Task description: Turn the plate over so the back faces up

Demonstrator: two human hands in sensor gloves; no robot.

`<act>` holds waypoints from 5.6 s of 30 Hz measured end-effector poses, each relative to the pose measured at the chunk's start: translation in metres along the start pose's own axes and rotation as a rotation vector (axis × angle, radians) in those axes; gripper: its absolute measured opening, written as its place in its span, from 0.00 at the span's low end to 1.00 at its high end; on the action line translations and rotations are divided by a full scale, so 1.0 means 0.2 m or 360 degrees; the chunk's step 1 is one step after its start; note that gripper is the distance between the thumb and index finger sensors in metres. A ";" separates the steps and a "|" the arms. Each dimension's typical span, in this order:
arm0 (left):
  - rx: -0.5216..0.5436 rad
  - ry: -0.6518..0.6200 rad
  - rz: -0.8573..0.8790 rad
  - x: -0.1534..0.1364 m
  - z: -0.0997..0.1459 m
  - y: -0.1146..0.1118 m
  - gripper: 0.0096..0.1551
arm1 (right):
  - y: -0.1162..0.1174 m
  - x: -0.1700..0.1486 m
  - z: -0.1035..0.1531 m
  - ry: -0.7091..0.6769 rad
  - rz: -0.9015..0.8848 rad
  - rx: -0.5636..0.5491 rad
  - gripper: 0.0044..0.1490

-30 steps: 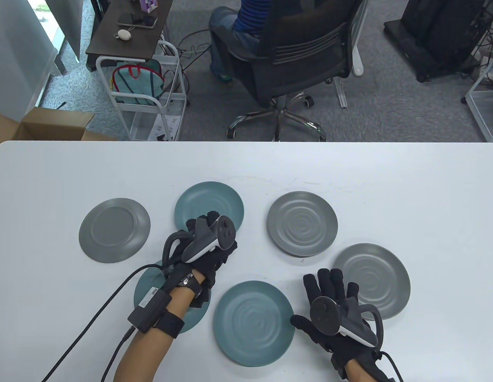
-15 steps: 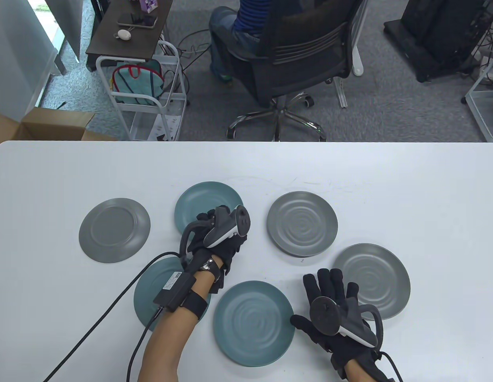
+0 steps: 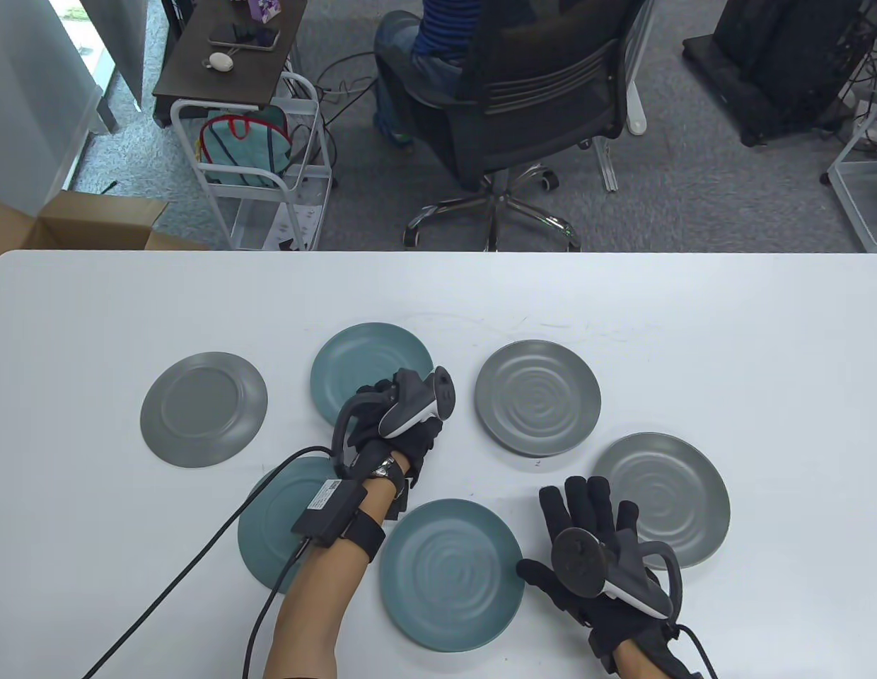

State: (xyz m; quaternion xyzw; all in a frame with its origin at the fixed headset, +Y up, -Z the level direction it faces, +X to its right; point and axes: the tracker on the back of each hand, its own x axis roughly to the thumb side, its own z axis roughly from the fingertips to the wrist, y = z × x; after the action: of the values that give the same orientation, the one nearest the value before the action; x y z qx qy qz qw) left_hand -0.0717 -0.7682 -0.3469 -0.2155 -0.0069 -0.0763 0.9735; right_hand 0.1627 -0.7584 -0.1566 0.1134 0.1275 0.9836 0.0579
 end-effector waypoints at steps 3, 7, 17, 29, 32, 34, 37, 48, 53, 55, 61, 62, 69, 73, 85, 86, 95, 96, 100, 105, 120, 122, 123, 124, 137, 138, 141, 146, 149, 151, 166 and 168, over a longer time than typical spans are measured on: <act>0.0024 0.0009 -0.0028 0.01 0.00 0.00 0.52 | 0.00 0.00 0.00 0.0001 0.0000 0.0003 0.62; 0.0076 0.0017 -0.0089 0.01 0.00 0.00 0.51 | 0.00 0.00 0.00 0.0001 0.0006 0.0007 0.62; 0.0159 0.0032 -0.0200 0.04 -0.02 -0.01 0.48 | 0.00 0.01 0.00 0.0004 0.0011 0.0009 0.62; 0.0199 -0.0002 -0.0258 0.08 -0.02 -0.03 0.41 | -0.01 0.01 0.00 -0.0002 0.0008 0.0003 0.61; 0.0194 -0.0035 -0.0198 0.07 -0.01 -0.01 0.38 | 0.00 0.01 0.00 -0.0004 0.0003 0.0006 0.61; 0.0191 -0.0051 -0.0171 0.06 0.00 0.00 0.37 | 0.00 0.01 0.00 -0.0006 0.0003 0.0007 0.61; 0.0197 -0.0073 -0.0141 0.05 0.01 0.03 0.37 | 0.00 0.01 0.00 -0.0008 0.0000 0.0010 0.61; 0.0234 -0.0158 0.0207 -0.02 0.09 0.17 0.36 | -0.01 0.01 0.00 -0.0013 -0.0021 0.0007 0.61; 0.0267 -0.0208 0.0405 -0.08 0.13 0.24 0.35 | -0.01 0.01 0.00 -0.0012 -0.0025 0.0006 0.61; 0.0275 -0.0211 0.0452 -0.10 0.15 0.26 0.35 | -0.01 0.01 0.00 -0.0010 -0.0029 0.0011 0.61; 0.0316 -0.0229 0.0665 -0.18 0.18 0.31 0.34 | -0.01 0.00 0.00 -0.0010 -0.0033 0.0016 0.61; 0.0325 -0.0233 0.0714 -0.19 0.19 0.32 0.34 | -0.01 0.00 0.00 -0.0012 -0.0035 0.0016 0.61; 0.0343 -0.0248 0.1063 -0.30 0.22 0.38 0.34 | -0.01 0.01 0.00 -0.0018 -0.0041 0.0028 0.61; 0.0332 -0.0264 0.1235 -0.34 0.23 0.39 0.34 | -0.01 0.01 0.00 -0.0019 -0.0043 0.0026 0.61; 0.0255 -0.0260 0.1780 -0.50 0.19 0.34 0.33 | 0.00 0.01 0.00 -0.0018 -0.0050 0.0037 0.61; 0.0244 -0.0254 0.1815 -0.51 0.18 0.33 0.33 | 0.00 0.01 0.00 -0.0018 -0.0051 0.0038 0.61; 0.0152 -0.0131 0.2048 -0.61 0.11 0.22 0.33 | 0.00 0.01 -0.01 -0.0021 -0.0045 0.0054 0.61; 0.0138 -0.0098 0.2052 -0.62 0.10 0.20 0.34 | 0.00 0.01 -0.01 -0.0021 -0.0044 0.0055 0.61; 0.0104 0.0005 0.2053 -0.67 0.06 0.13 0.34 | 0.00 0.01 -0.01 -0.0021 -0.0046 0.0060 0.61; 0.0045 0.0135 0.2047 -0.72 0.02 0.03 0.35 | 0.00 0.02 -0.01 -0.0021 -0.0041 0.0066 0.61; -0.0028 0.0401 0.1731 -0.71 -0.08 -0.09 0.36 | 0.00 0.02 -0.02 -0.0017 -0.0039 0.0063 0.61; -0.0038 0.0422 0.1684 -0.71 -0.08 -0.09 0.36 | 0.00 0.02 -0.02 -0.0016 -0.0038 0.0067 0.61; -0.0041 0.0435 0.1667 -0.70 -0.08 -0.09 0.36 | 0.00 0.02 -0.01 -0.0016 -0.0037 0.0068 0.61; -0.0033 0.0445 0.1643 -0.70 -0.08 -0.09 0.36 | 0.00 0.02 -0.01 -0.0017 -0.0036 0.0068 0.61; -0.0040 0.0512 0.1396 -0.67 -0.09 -0.05 0.36 | 0.00 0.02 -0.01 -0.0019 -0.0032 0.0064 0.61; -0.0044 0.0512 0.1396 -0.67 -0.09 -0.05 0.36 | 0.00 0.02 -0.01 -0.0018 -0.0032 0.0064 0.61; -0.0041 0.0519 0.1357 -0.67 -0.09 -0.05 0.36 | 0.00 0.02 -0.02 -0.0020 -0.0036 0.0072 0.61; -0.0023 0.0559 0.1204 -0.65 -0.10 -0.04 0.36 | 0.00 0.02 -0.02 -0.0018 -0.0035 0.0074 0.61; -0.0010 0.0563 0.1130 -0.64 -0.10 -0.03 0.35 | 0.00 0.02 -0.02 -0.0018 -0.0029 0.0077 0.61; -0.0008 0.0566 0.1087 -0.63 -0.10 -0.03 0.35 | 0.00 0.02 -0.02 -0.0019 -0.0031 0.0078 0.61; 0.0053 0.0608 0.0714 -0.59 -0.10 0.00 0.35 | 0.01 0.03 -0.02 -0.0022 -0.0028 0.0086 0.61; 0.0066 0.0614 0.0662 -0.59 -0.10 0.01 0.35 | 0.01 0.03 -0.02 -0.0019 -0.0028 0.0085 0.61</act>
State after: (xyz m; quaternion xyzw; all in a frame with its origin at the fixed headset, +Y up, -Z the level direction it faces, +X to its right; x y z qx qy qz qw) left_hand -0.1891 -0.7585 -0.3712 -0.1737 0.2214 0.0856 0.9558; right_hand 0.1563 -0.7598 -0.1586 0.1196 0.1544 0.9786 0.0643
